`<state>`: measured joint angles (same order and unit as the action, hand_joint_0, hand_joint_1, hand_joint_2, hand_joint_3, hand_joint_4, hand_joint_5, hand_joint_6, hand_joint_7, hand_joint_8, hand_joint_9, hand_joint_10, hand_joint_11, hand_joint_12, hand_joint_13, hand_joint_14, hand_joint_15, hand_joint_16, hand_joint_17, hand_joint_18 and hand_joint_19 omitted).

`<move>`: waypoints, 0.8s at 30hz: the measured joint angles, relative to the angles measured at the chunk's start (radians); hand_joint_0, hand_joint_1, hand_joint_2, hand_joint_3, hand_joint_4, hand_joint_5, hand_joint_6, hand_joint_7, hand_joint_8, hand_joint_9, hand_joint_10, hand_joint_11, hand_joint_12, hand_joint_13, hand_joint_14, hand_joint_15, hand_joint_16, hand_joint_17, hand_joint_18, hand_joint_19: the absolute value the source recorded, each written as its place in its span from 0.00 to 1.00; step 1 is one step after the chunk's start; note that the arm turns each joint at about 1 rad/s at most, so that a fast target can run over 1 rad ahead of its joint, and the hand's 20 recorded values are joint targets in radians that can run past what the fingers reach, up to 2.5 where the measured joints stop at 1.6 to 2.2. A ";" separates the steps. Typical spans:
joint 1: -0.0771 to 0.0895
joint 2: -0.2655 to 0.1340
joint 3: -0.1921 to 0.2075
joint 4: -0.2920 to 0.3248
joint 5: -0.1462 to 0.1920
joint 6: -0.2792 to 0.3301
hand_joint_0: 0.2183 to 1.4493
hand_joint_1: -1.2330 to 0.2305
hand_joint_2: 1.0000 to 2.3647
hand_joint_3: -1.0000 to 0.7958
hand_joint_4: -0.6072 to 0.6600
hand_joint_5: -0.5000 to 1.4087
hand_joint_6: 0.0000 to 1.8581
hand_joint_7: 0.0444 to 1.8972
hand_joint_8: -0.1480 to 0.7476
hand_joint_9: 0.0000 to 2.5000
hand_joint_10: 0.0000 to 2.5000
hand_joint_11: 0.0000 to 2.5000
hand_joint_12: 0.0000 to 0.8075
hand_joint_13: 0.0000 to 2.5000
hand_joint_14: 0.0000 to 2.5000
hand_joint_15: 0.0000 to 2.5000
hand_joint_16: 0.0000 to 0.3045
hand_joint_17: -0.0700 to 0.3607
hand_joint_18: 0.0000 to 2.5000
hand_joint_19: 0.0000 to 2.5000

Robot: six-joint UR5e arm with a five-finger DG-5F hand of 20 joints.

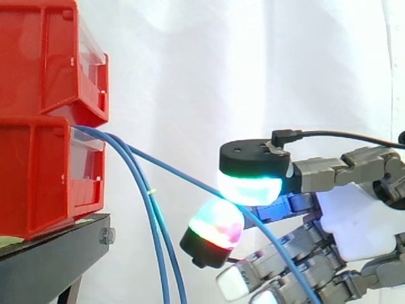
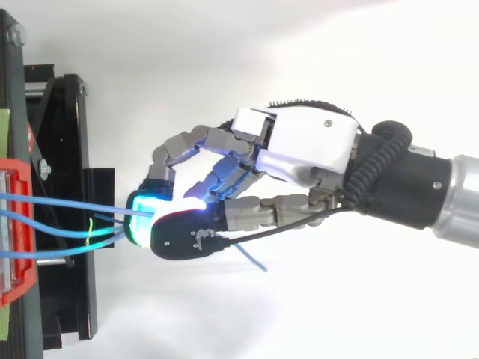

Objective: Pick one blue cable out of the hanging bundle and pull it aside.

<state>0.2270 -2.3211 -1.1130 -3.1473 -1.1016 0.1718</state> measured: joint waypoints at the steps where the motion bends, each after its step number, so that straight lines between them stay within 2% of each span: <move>1: 0.000 0.004 0.000 -0.013 -0.001 0.001 0.18 0.29 0.45 0.51 0.22 0.25 0.47 0.55 0.42 0.37 0.00 0.06 0.38 0.39 0.00 0.13 0.15 0.41 0.33 0.13; 12: 0.000 0.043 0.000 -0.082 0.001 0.001 0.18 0.29 0.45 0.51 0.23 0.25 0.47 0.55 0.43 0.37 0.00 0.06 0.38 0.38 0.00 0.13 0.16 0.41 0.32 0.13; 24: 0.000 0.069 -0.001 -0.121 0.015 0.000 0.17 0.29 0.46 0.51 0.23 0.25 0.47 0.55 0.42 0.38 0.00 0.07 0.37 0.38 0.00 0.14 0.16 0.41 0.32 0.13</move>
<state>0.2270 -2.2525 -1.1141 -3.2684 -1.0871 0.1715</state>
